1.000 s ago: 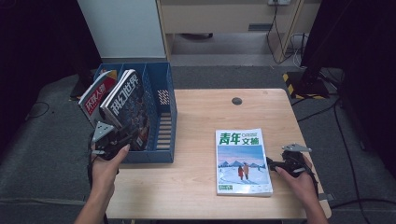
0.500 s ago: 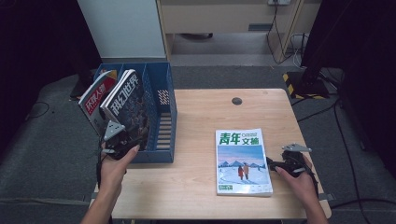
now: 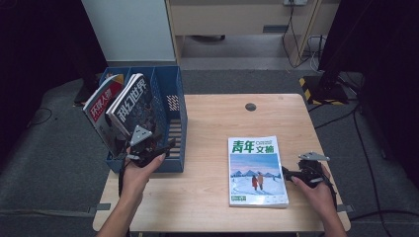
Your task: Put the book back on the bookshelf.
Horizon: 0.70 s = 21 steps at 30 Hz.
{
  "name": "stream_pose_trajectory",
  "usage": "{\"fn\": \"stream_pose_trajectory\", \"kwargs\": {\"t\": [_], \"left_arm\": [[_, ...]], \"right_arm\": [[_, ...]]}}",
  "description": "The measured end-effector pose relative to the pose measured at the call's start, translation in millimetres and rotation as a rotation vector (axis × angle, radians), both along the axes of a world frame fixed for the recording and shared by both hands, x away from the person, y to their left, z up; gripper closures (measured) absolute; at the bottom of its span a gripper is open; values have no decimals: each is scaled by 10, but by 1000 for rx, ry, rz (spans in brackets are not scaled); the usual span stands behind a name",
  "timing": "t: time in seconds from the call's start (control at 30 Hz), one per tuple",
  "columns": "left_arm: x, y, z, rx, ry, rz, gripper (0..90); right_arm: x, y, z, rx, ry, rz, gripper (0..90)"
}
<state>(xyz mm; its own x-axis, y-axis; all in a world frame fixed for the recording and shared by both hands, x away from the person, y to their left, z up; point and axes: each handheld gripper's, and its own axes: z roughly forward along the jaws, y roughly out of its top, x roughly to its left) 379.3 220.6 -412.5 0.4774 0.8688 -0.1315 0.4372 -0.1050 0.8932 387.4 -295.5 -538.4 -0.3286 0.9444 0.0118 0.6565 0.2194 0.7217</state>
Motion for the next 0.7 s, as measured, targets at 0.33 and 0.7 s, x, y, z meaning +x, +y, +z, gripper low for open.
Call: {"fn": "stream_pose_trajectory", "kwargs": {"t": [0.33,0.7], "left_arm": [[98,-289,-19,-2,-2,-120,294],[199,-742,-69,33,2,-222,200]], "right_arm": [[5,-1,-3,0,3,-11,78],[4,-4,-4,-4,4,-7,77]]}}
